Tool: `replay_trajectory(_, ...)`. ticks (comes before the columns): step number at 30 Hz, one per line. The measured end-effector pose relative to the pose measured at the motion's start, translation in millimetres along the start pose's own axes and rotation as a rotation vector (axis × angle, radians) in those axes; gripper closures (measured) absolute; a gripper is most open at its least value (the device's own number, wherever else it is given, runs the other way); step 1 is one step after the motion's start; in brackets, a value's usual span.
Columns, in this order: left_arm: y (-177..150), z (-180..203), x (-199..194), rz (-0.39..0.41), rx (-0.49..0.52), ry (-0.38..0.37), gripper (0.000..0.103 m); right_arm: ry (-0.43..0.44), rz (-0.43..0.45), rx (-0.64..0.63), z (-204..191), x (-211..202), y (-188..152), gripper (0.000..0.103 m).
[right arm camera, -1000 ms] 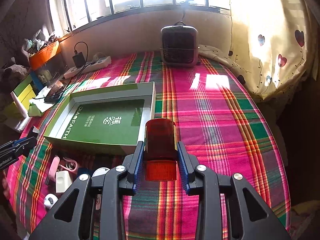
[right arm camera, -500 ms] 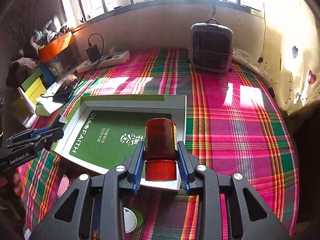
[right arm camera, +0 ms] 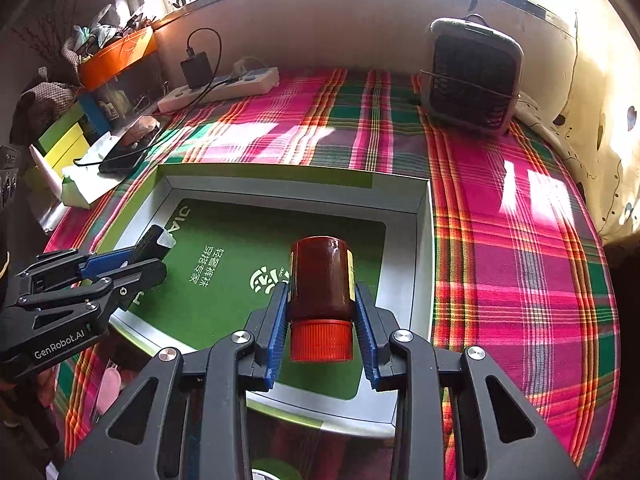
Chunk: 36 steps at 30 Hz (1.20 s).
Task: Organize rigid objects
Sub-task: 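Carry the black remote and red-capped jar into the green tray with both tools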
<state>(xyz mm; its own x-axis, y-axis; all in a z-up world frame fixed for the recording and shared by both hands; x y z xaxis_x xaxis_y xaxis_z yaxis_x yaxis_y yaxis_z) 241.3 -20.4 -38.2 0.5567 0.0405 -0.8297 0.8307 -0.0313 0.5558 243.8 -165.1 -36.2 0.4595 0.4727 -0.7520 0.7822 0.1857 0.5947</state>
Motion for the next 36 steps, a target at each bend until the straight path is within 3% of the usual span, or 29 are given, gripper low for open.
replay_trajectory(25,-0.2,1.0,5.1,-0.008,0.008,0.036,0.076,-0.035,0.001,-0.015,4.5,7.6,-0.8,0.069)
replay_trajectory(36,-3.9,0.6,-9.8,0.004,-0.016,0.003,0.067,-0.009,0.051,0.004,0.3,-6.1,-0.8,0.055)
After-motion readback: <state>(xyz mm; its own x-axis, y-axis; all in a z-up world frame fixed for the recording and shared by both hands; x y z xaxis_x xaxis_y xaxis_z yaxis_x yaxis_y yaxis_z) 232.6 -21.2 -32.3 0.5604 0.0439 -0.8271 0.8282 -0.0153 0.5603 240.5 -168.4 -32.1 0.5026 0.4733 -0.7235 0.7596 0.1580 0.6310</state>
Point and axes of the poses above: each gripper's, at about its wrist camera, not at the fingertips, and x roughly the way its jaws point, z to its right, y to its top, the point moved 7 cm from there along x, roughly the way its jaws point, and after that the axes turned 13 degrees about y, right-handed, at the moved point
